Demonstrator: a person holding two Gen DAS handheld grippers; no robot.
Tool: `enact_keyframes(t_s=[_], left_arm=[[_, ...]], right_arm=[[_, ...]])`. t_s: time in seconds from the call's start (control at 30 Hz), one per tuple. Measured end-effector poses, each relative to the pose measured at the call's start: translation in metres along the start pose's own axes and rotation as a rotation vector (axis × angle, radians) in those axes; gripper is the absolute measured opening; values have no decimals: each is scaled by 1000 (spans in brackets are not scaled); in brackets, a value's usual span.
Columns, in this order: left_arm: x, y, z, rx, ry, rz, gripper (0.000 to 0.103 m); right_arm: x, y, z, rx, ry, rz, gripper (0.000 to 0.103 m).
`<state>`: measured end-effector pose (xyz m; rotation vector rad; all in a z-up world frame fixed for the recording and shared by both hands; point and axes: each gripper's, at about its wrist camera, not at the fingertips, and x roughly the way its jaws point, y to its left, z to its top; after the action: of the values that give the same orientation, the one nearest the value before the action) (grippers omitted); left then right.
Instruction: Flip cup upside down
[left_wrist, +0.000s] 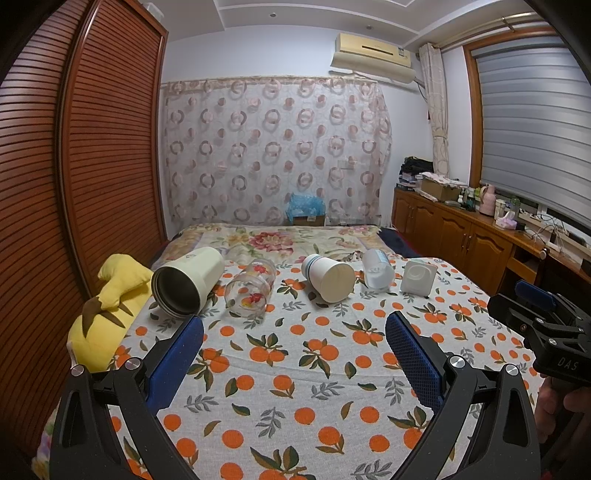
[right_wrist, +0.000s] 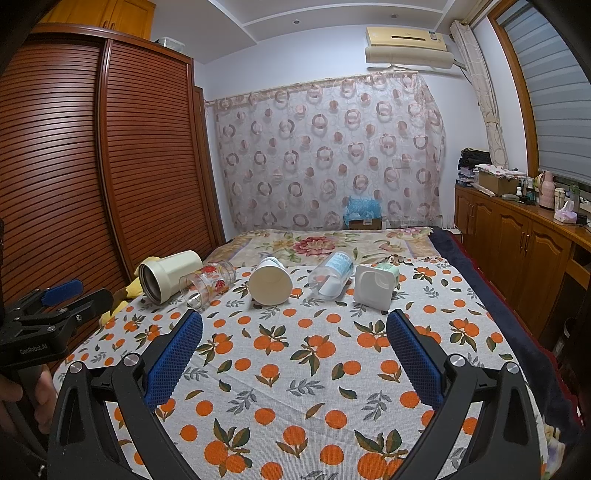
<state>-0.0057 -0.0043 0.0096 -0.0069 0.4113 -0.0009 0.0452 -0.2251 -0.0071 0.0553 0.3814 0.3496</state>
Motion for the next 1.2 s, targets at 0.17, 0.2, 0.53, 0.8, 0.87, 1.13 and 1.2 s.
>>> enact_keyframes(t_s=[0.17, 0.2, 0.53, 0.8, 0.87, 1.13, 1.2], left_arm=[[1, 1, -1, -1, -1, 0, 95], [0, 0, 0, -1, -1, 0, 95], [-5, -7, 7, -1, 18, -7, 95], [26, -1, -10, 6, 117, -27, 95], [36, -1, -14, 16, 153, -45, 95], [66, 0, -26, 52, 236, -73, 95], [73, 2, -27, 52, 247, -81, 95]], right_arm=[[0, 0, 0, 1, 0, 0, 100], [0, 0, 0, 1, 0, 0, 100], [1, -1, -1, 2, 2, 0, 100], [13, -4, -5, 6, 18, -7, 100], [12, -11, -4, 4, 23, -13, 100], [29, -37, 10, -34, 29, -72, 100], [36, -46, 18, -42, 39, -81, 98]])
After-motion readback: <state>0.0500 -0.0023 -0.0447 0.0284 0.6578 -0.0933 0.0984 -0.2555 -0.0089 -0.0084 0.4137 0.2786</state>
